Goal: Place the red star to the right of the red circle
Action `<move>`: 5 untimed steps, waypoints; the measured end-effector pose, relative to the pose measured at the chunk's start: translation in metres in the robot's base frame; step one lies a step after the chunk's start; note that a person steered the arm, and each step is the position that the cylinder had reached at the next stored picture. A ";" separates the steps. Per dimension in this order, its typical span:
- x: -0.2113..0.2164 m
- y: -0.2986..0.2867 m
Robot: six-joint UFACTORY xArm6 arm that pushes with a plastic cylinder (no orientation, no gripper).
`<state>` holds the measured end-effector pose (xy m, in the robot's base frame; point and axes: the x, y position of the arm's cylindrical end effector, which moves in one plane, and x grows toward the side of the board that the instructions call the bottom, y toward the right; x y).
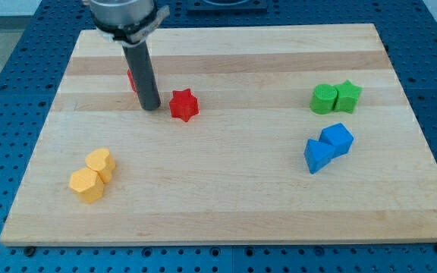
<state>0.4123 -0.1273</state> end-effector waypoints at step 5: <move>0.006 0.058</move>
<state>0.4181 -0.0692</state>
